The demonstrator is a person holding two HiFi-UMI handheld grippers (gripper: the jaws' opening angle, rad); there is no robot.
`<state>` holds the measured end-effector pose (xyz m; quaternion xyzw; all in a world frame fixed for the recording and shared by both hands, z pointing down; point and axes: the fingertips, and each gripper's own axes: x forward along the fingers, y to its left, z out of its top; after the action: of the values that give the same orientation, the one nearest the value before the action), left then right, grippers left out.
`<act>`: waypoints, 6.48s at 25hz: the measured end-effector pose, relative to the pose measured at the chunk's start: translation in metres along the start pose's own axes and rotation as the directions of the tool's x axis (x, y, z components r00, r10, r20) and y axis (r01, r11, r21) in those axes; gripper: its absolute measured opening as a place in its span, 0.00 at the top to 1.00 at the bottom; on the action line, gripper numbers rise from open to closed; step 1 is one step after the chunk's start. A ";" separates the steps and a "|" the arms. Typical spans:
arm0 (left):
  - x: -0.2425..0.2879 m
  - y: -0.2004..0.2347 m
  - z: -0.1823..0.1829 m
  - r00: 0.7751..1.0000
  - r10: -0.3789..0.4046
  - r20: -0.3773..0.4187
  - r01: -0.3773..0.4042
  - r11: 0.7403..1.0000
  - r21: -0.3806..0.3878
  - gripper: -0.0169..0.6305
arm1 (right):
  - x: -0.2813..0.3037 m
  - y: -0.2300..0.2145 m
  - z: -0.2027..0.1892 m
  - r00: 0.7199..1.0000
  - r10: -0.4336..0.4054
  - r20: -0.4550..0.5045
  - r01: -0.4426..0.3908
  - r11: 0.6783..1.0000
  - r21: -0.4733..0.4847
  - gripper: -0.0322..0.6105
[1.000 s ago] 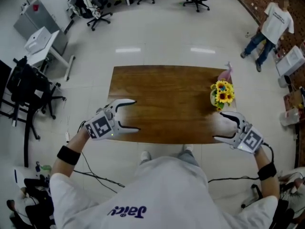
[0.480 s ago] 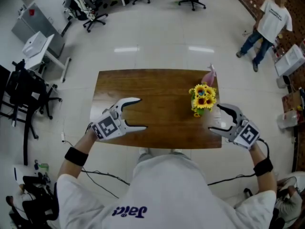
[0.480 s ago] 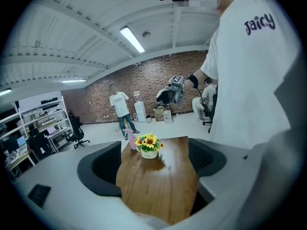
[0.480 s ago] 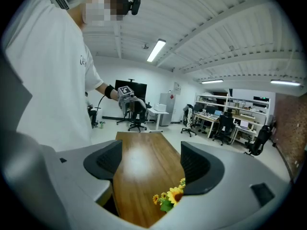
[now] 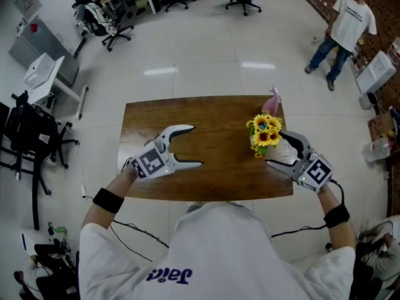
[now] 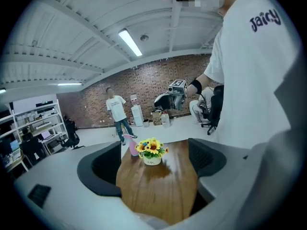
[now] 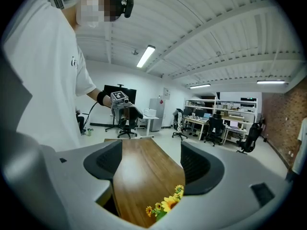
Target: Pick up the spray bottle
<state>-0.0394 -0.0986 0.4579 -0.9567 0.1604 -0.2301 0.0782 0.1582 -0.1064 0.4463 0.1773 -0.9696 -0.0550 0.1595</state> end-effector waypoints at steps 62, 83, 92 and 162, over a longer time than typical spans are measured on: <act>0.055 0.039 -0.041 0.994 -0.034 -0.106 0.023 0.995 -0.101 0.28 | -0.345 -0.206 -0.227 0.652 -0.257 -0.714 0.354 0.935 -0.013 0.34; 0.049 0.067 -0.065 0.990 0.036 -0.137 -0.056 0.987 -0.149 0.28 | -0.067 -0.277 -0.280 0.845 -0.109 -0.524 0.209 0.968 0.136 0.34; 0.047 0.072 -0.075 0.987 0.063 -0.147 -0.088 0.981 -0.175 0.28 | 0.010 -0.292 -0.288 0.885 -0.065 -0.461 0.163 0.970 0.178 0.34; -0.001 0.060 -0.034 0.991 0.130 -0.001 -0.129 0.979 -0.156 0.28 | 0.059 -0.210 -0.049 0.995 -0.027 -0.092 0.039 0.990 0.134 0.59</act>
<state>-0.0726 -0.1569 0.4741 -0.9484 0.2395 -0.2070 0.0190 0.1907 -0.3259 0.4751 0.2062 -0.9598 0.0165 0.1895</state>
